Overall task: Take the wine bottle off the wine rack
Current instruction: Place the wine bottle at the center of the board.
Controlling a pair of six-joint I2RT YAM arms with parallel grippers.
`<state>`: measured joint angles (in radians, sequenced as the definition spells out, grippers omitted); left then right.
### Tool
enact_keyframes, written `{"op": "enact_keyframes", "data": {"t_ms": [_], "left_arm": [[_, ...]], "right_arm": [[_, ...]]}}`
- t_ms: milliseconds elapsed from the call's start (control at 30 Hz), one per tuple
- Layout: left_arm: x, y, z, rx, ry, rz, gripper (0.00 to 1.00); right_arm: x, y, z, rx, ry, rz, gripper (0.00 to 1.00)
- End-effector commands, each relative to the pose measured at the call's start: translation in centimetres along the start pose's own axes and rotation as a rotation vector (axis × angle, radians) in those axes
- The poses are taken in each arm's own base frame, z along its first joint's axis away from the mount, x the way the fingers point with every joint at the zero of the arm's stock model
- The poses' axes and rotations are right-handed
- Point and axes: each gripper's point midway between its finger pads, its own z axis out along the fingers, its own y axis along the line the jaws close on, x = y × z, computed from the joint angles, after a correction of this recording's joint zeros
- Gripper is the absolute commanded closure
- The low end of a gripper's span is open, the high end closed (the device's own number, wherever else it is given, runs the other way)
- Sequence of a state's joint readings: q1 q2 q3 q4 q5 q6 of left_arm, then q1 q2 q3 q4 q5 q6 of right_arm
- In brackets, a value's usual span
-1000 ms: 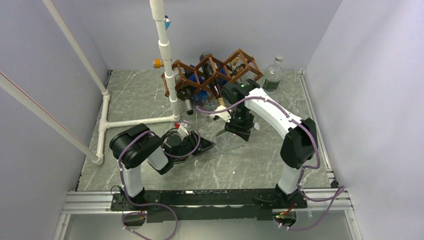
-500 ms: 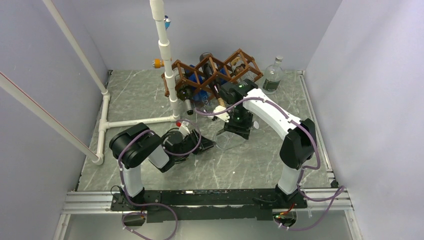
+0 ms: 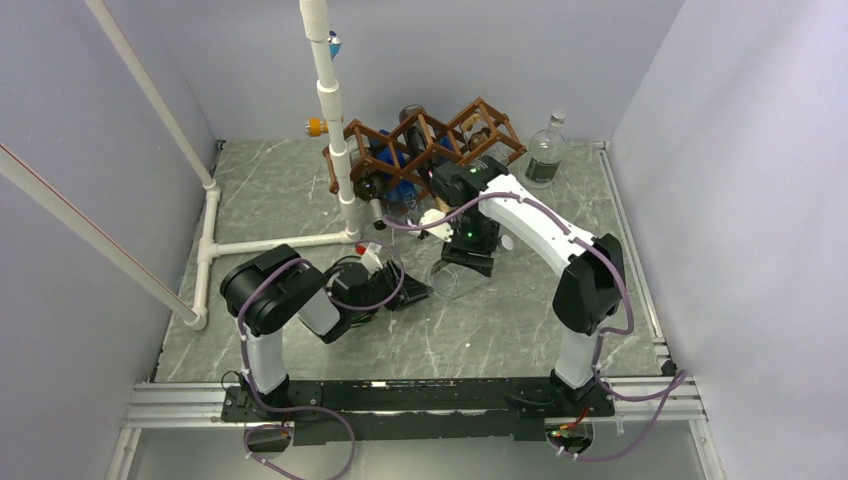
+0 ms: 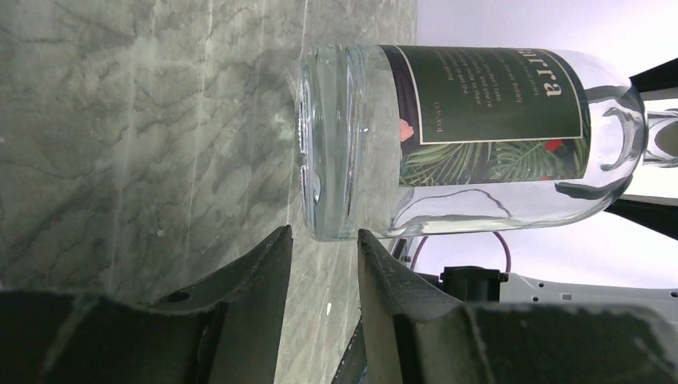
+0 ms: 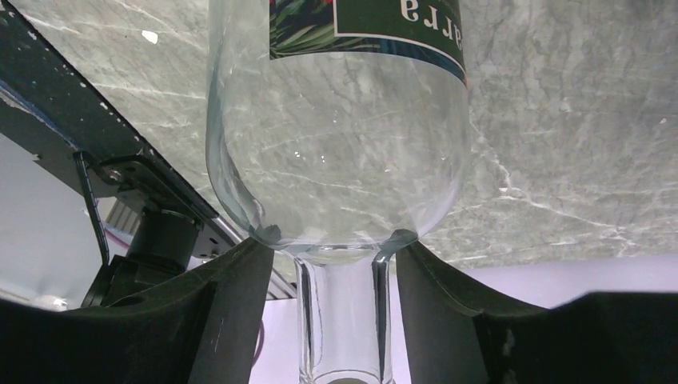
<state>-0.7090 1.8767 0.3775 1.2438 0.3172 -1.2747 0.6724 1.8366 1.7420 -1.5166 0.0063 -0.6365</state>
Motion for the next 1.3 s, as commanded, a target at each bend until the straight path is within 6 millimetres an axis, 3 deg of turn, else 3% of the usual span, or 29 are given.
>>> {"op": "enact_keyframes", "data": {"t_ms": [0,433,667,1267], "left_arm": [[-0.7,1.8,0.7,-0.064,-0.024,0.013,0.59],[-1.3,2.3,0.4,-0.070,-0.037,-0.005,0.59],[-1.5,2.2,0.2,-0.058,-0.040,-0.010,0.59],[-1.5,0.1,-1.7,-0.025,-0.040,0.080,0.56]], "right_arm": [[-4.4,2.5,-2.7,-0.063,-0.214,-0.086,0.39],[-5.7,2.5,-2.6,-0.047,-0.206,-0.124,0.33],[-6.0,2.6,-2.0,-0.058,-0.190,-0.129,0.37],[-9.1,-0.1,-3.4,0.036,-0.250,-0.139,0.32]]}}
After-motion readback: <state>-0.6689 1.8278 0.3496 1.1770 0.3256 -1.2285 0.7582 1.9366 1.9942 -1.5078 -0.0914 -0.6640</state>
